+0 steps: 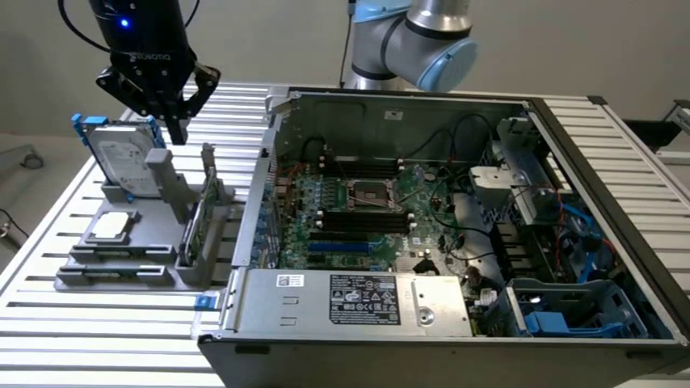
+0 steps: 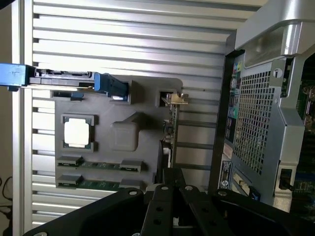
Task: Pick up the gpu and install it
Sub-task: 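Pick up the gpu and move the gpu toward the slot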
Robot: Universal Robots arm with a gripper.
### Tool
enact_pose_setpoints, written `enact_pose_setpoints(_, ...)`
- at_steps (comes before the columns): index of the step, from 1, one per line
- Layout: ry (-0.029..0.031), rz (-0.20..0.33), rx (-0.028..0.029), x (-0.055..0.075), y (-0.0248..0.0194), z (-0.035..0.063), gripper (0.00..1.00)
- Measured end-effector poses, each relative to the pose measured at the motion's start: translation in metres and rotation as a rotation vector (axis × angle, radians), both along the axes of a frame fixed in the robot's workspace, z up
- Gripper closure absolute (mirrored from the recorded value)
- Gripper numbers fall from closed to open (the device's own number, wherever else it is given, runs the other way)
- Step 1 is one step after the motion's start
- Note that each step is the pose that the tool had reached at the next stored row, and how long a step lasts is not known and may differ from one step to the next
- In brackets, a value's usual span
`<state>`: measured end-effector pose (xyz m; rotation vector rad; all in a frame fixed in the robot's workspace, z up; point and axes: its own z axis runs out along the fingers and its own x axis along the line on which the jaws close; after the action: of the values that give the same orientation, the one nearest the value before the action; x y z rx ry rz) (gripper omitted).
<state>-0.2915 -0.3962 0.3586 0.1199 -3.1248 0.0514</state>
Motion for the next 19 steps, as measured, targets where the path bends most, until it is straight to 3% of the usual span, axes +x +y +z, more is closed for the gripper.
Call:
enact_pose_setpoints(4, -0.0002, 0.0, 0.0001, 0.0, -0.0002, -0.0011, 0.83)
enact_pose_setpoints(8, -0.0001, 0.0, 0.0, -0.001, -0.0014, -0.0077, 0.64)
enact_pose_setpoints(11, 0.0001, 0.0, -0.0001, -0.001, -0.0043, -0.013, 0.64)
enact_pose_setpoints(19, -0.0001, 0.0, 0.0001, -0.001, -0.0178, -0.0277, 0.64)
